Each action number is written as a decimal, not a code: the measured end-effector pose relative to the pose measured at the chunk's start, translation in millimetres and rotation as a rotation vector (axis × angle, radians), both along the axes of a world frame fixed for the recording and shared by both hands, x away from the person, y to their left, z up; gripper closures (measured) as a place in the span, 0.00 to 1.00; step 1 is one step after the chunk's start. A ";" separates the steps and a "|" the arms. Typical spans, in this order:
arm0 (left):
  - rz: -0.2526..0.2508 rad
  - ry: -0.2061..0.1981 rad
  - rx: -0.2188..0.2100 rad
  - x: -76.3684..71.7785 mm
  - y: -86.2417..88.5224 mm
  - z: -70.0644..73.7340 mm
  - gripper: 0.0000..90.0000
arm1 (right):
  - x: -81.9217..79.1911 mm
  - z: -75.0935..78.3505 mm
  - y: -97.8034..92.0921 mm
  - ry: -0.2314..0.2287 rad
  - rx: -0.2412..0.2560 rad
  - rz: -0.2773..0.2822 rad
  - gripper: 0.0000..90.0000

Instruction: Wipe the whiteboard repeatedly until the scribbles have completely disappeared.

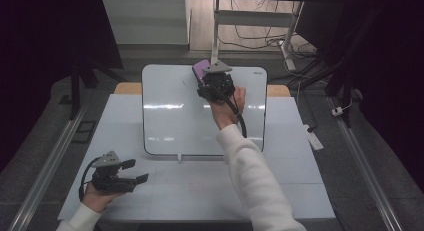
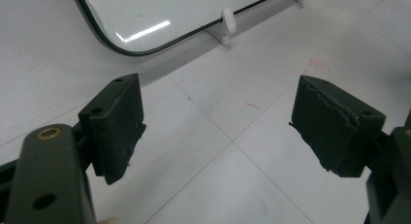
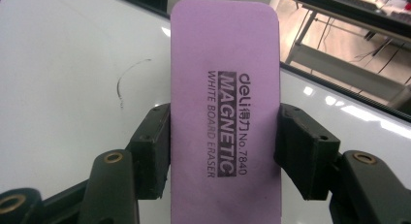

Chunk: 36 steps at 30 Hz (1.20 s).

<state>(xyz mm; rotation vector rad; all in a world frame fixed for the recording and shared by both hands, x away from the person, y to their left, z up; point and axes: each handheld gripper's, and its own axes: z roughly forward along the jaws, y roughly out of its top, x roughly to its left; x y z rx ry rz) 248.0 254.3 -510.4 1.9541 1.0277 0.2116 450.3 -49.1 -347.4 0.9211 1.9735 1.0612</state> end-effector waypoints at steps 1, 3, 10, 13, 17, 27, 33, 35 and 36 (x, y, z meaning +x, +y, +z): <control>0.000 0.001 0.000 0.1 0.0 0.1 0.23 | 0.3 0.1 0.4 0.001 0.000 0.000 0.45; 0.000 0.001 0.002 0.3 -0.2 0.0 0.23 | -1.4 -1.4 7.6 -0.010 -0.021 0.007 0.45; 0.002 0.001 0.002 0.2 0.0 0.0 0.23 | -12.1 -16.4 54.0 0.024 -0.043 0.133 0.45; 0.002 0.001 0.003 0.6 0.7 -0.2 0.23 | -17.2 -23.4 66.2 0.038 -0.055 0.174 0.45; 0.001 0.002 0.002 0.5 1.0 -0.5 0.23 | -25.3 -31.0 72.1 0.070 -0.056 0.232 0.45; 0.002 0.004 0.004 0.7 0.6 -0.6 0.23 | -7.9 -10.6 -9.3 0.045 0.033 0.064 0.45; 0.003 0.001 0.008 0.7 0.7 -0.3 0.23 | -3.9 -4.6 -51.8 0.021 0.034 -0.035 0.45; 0.006 0.006 0.005 1.0 0.4 -0.5 0.23 | -4.4 -5.2 -56.4 0.016 0.028 -0.044 0.45; 0.005 0.007 0.006 1.3 0.2 -0.7 0.23 | -5.6 -6.6 -62.4 0.020 0.033 -0.053 0.45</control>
